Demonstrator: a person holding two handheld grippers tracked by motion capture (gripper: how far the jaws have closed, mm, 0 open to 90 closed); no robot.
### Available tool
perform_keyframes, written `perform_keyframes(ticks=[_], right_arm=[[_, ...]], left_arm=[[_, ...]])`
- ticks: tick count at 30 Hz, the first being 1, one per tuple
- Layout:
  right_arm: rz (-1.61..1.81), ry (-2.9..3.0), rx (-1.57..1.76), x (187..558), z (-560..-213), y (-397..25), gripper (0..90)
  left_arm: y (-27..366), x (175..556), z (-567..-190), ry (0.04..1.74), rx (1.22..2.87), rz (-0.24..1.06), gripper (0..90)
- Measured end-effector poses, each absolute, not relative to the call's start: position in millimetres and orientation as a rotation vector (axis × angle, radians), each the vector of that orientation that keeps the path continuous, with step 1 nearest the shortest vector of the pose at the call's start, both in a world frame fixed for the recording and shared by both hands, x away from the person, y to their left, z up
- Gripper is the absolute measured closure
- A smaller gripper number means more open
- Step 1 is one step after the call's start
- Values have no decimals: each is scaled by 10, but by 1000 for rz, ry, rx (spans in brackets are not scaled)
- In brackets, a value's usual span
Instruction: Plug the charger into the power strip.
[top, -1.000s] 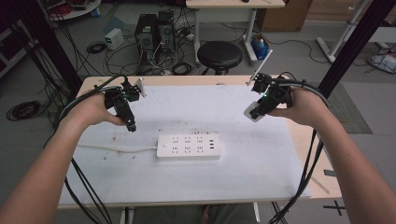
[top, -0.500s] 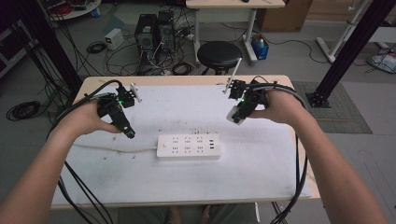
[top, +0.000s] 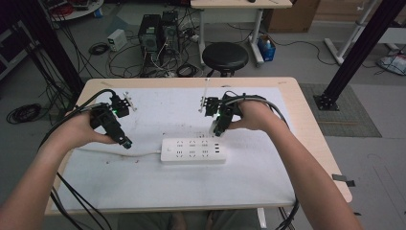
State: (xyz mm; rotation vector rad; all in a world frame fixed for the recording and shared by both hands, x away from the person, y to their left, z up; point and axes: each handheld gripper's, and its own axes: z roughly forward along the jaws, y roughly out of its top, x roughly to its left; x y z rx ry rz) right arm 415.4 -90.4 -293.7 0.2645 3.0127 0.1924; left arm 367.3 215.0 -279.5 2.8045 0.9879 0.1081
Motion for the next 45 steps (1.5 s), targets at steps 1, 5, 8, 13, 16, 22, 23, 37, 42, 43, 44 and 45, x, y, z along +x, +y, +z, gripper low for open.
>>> perform_keyframes(ticks=[1,5,8,13,16,22,23,37,42,43,44,45], right_arm=[[178,3022,261,4151,-2974,-861,620],[132,3045,174,4167,-3145,-696,621],[95,3050,120,4181,-3253,-598,621],[54,3076,90,4206,-3367,-501,621],[44,3074,53,4211,-3402,-471,621],[-8,3065,-22,4183,-3446,-406,623],[-1,3062,-36,4183,-3451,-395,623],[-2,3037,-104,4165,-3555,-379,631],[-2,3039,-99,4168,-3567,-373,630],[0,3041,-89,4157,-3572,-374,630],[4,3039,-96,4167,-3579,-365,631],[4,3041,-83,4163,-3585,-356,630]], left_arm=[[2150,3660,-2803,992,2801,110,194],[2133,3620,-2816,974,2811,109,194],[2116,3603,-2827,956,2816,103,163],[2101,3593,-2839,922,2839,99,163],[2099,3590,-2848,922,2838,98,163],[2102,3596,-2888,930,2831,89,163],[2100,3593,-2895,928,2833,85,163],[2051,3615,-2961,917,2835,57,163],[2017,3645,-2995,904,2844,45,163],[2009,3646,-3001,905,2844,41,163],[2007,3654,-2998,896,2855,39,163],[2004,3657,-2998,899,2853,40,163]])
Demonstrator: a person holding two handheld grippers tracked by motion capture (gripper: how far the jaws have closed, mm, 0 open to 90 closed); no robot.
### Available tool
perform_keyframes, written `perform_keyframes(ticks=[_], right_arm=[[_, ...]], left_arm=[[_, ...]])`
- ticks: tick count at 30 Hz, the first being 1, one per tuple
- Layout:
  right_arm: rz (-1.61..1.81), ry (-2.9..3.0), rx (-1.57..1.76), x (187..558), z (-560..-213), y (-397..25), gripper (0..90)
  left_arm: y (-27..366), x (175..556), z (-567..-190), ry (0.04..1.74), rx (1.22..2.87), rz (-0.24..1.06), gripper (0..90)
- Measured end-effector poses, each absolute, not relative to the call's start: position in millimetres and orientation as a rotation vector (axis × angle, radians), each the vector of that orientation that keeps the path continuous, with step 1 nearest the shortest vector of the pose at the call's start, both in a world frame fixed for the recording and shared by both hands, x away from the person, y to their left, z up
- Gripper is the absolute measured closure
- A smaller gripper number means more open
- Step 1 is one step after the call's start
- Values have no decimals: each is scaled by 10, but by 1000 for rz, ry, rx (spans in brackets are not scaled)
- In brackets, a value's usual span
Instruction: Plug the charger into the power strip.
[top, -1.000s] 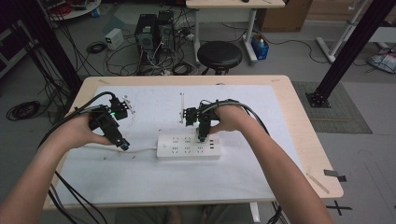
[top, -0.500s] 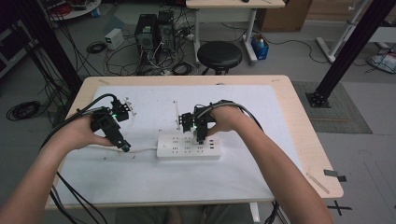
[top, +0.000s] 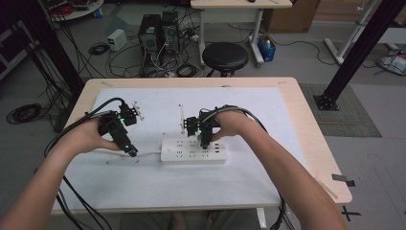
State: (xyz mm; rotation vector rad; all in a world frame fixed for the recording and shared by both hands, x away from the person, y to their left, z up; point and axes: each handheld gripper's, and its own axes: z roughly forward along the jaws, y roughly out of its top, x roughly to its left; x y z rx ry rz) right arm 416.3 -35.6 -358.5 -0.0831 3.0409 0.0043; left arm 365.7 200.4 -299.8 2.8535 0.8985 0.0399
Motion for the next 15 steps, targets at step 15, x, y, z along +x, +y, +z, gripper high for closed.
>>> perform_keyframes(ticks=[15], right_arm=[[261,3140,113,4291,-3509,-565,445]], left_arm=[[2032,3661,-3012,890,2827,55,163]])
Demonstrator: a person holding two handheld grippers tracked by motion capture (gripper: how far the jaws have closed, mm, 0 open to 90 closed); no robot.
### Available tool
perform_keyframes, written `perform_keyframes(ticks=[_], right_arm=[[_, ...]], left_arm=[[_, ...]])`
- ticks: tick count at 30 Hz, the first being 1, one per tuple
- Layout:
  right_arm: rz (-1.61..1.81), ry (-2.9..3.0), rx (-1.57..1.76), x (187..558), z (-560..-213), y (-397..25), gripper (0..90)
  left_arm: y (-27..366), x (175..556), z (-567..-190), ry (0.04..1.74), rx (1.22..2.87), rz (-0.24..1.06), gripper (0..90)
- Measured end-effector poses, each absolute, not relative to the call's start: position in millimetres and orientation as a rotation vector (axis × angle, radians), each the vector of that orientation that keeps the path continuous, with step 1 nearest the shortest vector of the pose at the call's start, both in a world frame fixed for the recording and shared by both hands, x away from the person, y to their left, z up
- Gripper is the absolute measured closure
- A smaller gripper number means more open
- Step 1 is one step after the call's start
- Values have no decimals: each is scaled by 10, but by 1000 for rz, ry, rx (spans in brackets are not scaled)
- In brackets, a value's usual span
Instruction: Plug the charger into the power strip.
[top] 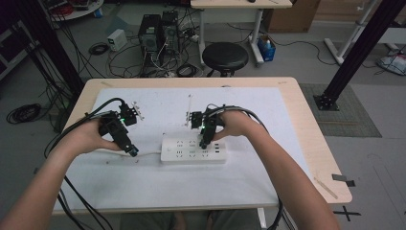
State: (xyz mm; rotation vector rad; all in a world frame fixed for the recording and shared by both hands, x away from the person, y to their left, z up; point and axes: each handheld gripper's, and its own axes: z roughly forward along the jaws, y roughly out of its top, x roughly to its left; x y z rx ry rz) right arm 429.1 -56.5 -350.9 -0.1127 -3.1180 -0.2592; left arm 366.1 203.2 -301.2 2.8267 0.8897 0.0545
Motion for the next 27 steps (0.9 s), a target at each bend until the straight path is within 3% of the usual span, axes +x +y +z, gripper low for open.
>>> perform_keyframes(ticks=[1,5,16,27], right_arm=[[-310,-3126,-173,4299,-3425,-634,360],[-367,-3152,-420,4337,-3096,-989,217],[-180,-3031,-1390,4266,-2738,-2066,208],[-157,-2952,-1475,4134,-2693,-2375,207]], left_arm=[[2037,3660,-3009,892,2822,57,163],[2034,3698,-2966,906,2815,100,163],[1873,3870,-2838,929,2830,179,163],[1781,3909,-2737,935,2839,196,163]])
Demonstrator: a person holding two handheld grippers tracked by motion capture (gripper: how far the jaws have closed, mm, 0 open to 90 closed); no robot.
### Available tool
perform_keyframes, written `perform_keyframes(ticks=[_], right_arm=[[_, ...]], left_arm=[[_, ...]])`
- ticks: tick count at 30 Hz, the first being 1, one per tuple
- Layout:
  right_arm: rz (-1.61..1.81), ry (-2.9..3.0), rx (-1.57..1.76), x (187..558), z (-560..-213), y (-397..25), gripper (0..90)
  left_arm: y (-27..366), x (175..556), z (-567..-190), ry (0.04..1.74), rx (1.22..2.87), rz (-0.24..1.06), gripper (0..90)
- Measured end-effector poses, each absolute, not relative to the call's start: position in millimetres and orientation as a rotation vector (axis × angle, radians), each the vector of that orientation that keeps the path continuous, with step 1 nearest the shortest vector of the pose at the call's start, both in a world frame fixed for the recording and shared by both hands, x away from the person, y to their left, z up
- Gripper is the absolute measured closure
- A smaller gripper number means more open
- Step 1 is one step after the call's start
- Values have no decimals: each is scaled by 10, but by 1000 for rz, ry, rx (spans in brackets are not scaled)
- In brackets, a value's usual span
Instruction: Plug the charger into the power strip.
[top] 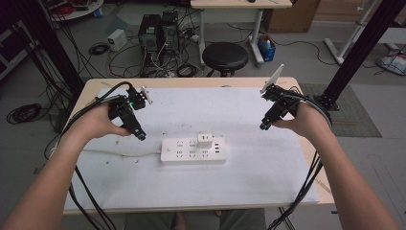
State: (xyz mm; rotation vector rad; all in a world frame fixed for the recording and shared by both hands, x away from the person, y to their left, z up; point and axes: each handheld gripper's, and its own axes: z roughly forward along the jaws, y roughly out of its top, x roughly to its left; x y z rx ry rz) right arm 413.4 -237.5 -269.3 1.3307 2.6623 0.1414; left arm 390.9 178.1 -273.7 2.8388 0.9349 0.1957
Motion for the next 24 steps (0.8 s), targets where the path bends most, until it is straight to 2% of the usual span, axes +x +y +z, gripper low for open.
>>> perform_keyframes(ticks=[24], right_arm=[[170,2661,1322,4092,-2720,-2445,208]], left_arm=[[1714,3883,-2725,906,2847,207,163]])
